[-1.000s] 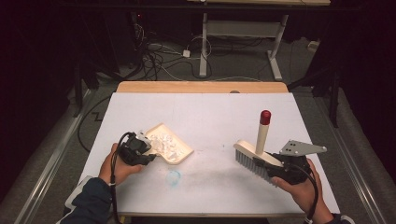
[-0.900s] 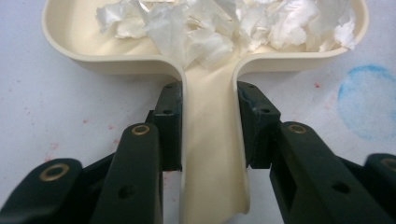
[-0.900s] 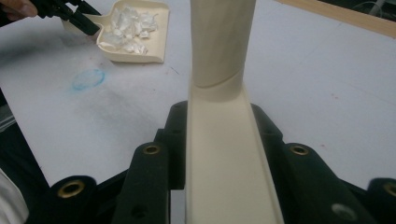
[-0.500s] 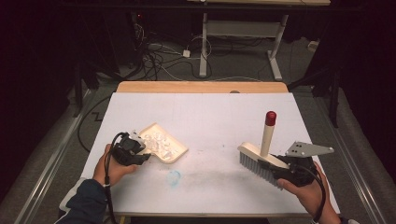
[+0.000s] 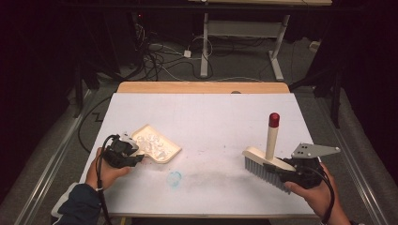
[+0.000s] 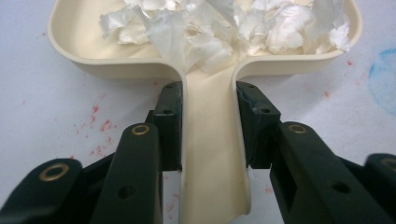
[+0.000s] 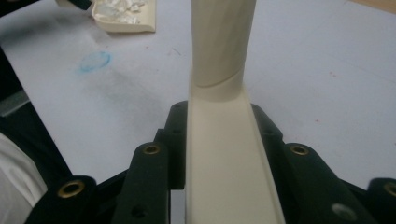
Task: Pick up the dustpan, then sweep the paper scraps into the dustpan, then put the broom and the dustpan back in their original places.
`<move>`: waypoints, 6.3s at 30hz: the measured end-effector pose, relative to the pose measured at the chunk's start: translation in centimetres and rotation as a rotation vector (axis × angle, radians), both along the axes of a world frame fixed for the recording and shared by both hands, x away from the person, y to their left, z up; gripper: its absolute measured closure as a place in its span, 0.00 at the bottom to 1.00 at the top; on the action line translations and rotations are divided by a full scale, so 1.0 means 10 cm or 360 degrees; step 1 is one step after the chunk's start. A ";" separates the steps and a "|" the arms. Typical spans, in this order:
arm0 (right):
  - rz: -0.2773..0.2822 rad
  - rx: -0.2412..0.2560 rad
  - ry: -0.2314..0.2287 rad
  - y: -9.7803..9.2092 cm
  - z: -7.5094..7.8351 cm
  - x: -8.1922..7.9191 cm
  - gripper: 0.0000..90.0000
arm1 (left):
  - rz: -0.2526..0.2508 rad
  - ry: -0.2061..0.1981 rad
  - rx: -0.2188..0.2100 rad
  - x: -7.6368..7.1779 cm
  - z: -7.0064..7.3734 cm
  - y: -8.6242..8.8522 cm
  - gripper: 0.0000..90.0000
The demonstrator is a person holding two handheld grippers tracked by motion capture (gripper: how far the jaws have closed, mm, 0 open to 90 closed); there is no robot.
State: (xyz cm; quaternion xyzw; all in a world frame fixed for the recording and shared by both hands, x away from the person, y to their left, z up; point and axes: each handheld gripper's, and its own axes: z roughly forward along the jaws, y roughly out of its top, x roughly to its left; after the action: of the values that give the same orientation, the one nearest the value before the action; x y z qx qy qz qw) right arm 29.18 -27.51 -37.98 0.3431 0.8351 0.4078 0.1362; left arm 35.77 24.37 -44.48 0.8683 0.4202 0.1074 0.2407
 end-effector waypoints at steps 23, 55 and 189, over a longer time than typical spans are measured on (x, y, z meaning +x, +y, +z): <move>0.0130 -0.0059 0.0301 -0.22 -0.14 0.39 0.74 | 0.0282 -0.0059 -0.0074 0.06 -0.08 -0.09 0.70; -0.0112 -0.0131 0.0341 -0.16 -0.19 1.16 0.68 | 0.0424 -0.0022 -0.0293 -0.02 -0.12 -0.20 0.62; -0.0400 -0.0004 -0.0599 0.33 0.03 0.79 0.20 | -0.0227 -0.0718 -0.0071 -0.79 -0.11 -0.27 0.20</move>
State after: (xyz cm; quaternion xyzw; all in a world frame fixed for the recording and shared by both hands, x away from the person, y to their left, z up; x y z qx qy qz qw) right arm 37.04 -24.18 -37.66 0.3620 0.7461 0.4436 0.3398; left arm 27.89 21.70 -45.63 0.8443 0.2955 0.2721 0.3547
